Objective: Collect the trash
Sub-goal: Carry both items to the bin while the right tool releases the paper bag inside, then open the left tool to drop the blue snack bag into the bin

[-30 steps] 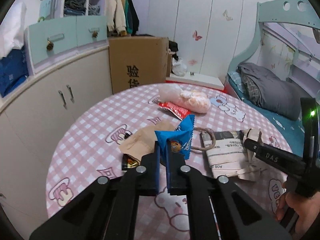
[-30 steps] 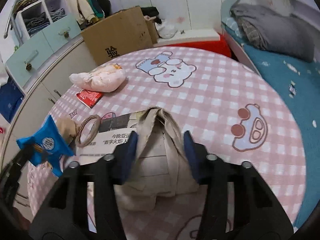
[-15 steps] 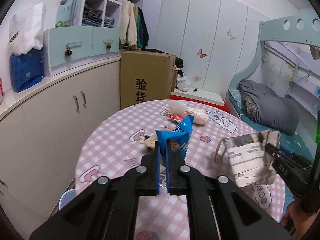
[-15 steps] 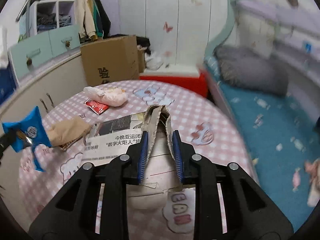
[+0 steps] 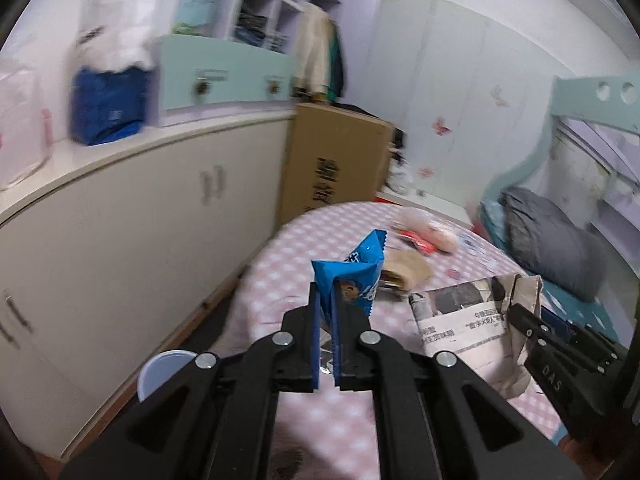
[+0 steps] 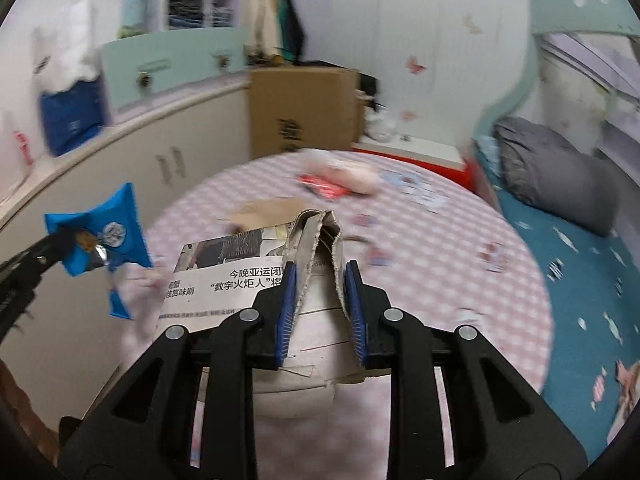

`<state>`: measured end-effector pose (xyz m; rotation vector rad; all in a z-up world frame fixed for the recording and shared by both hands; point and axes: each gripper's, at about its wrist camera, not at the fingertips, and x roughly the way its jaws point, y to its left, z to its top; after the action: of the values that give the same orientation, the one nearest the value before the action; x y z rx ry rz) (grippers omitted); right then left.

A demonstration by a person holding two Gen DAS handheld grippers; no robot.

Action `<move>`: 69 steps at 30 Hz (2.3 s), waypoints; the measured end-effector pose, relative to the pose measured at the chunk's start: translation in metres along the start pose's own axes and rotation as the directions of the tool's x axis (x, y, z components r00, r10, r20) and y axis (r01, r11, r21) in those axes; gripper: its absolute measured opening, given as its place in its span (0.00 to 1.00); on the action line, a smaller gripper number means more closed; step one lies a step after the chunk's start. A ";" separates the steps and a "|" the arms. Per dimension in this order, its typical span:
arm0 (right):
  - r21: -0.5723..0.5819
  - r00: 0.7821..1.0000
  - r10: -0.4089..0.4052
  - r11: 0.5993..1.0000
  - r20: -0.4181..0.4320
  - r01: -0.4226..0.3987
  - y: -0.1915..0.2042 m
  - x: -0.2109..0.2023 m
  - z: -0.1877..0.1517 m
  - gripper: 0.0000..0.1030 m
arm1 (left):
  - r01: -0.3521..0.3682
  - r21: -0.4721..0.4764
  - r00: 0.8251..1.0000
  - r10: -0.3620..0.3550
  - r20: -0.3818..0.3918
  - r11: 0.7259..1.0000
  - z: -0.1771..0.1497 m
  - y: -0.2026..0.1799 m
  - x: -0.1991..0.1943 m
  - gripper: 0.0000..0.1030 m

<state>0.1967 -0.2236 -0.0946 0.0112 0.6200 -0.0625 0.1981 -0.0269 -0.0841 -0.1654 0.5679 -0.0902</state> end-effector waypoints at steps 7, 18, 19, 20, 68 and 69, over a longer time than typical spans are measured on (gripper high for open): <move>-0.096 0.979 0.202 0.974 -0.027 -0.204 0.104 0.013 -0.012 0.24 | -0.190 -0.175 0.980 0.198 0.030 0.966 -0.014 0.105 -0.022 0.04; -0.265 0.935 0.310 0.900 -0.169 -0.346 0.254 0.075 -0.052 0.24 | -0.386 -0.335 0.922 0.363 -0.133 0.859 -0.047 0.243 0.003 0.04; -0.275 0.930 0.317 0.892 -0.184 -0.359 0.267 0.084 -0.056 0.25 | -0.402 -0.345 0.916 0.375 -0.144 0.848 -0.050 0.253 0.006 0.04; -0.279 0.928 0.320 0.888 -0.192 -0.364 0.276 0.090 -0.059 0.25 | -0.413 -0.351 0.911 0.384 -0.151 0.840 -0.053 0.259 0.007 0.04; -0.119 0.930 0.364 0.923 -0.046 -0.367 0.284 0.142 -0.075 0.66 | -0.370 -0.275 0.876 0.235 -0.421 0.887 -0.086 0.292 0.158 0.41; -0.118 0.931 0.363 0.923 -0.048 -0.366 0.283 0.142 -0.074 0.66 | -0.373 -0.278 0.875 0.237 -0.422 0.885 -0.085 0.292 0.157 0.41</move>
<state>0.2864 0.0531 -0.2396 0.0057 0.6373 0.3393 0.2947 0.2287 -0.2903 -0.4096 0.9914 0.3058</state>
